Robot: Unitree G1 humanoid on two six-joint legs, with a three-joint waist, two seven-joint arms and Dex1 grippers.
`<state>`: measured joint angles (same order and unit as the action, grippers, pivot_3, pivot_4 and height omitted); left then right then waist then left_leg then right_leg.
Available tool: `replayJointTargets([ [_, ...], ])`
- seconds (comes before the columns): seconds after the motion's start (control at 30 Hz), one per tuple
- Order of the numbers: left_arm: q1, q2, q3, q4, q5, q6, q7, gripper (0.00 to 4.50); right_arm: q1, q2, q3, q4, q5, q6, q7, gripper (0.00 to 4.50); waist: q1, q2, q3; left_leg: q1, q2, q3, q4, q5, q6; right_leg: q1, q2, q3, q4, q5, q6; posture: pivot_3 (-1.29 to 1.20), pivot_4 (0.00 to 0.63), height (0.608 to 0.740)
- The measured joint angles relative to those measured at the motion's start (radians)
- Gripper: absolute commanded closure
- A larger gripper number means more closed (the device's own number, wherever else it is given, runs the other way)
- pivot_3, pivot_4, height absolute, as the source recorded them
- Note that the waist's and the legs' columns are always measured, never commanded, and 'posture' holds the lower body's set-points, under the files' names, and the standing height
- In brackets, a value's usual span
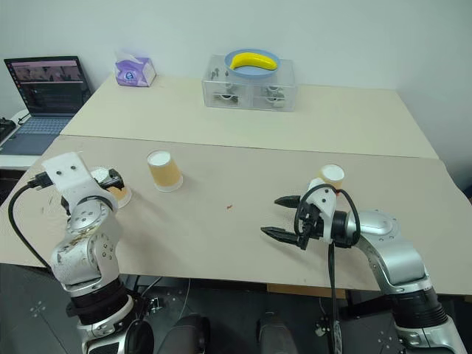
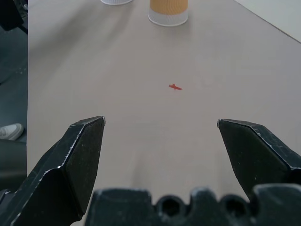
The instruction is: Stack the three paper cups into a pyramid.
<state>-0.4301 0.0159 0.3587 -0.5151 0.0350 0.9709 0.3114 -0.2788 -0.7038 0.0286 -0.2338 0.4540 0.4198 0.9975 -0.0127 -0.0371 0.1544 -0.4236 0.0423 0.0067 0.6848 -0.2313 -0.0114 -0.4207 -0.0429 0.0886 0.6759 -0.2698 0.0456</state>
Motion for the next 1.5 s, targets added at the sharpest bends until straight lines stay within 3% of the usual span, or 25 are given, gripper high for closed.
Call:
replayJointTargets([
  [1.5,0.009,0.020,0.010,0.147,0.024,-0.081,0.027,0.04,0.029,0.002,-0.042,-0.037,0.022,0.031,-0.019,0.00,-0.001,0.000,0.000,0.000,0.000,0.000,0.000,0.000,0.000,0.000,0.000,0.000,0.000,0.000,0.000,0.00,0.150,0.694],
])
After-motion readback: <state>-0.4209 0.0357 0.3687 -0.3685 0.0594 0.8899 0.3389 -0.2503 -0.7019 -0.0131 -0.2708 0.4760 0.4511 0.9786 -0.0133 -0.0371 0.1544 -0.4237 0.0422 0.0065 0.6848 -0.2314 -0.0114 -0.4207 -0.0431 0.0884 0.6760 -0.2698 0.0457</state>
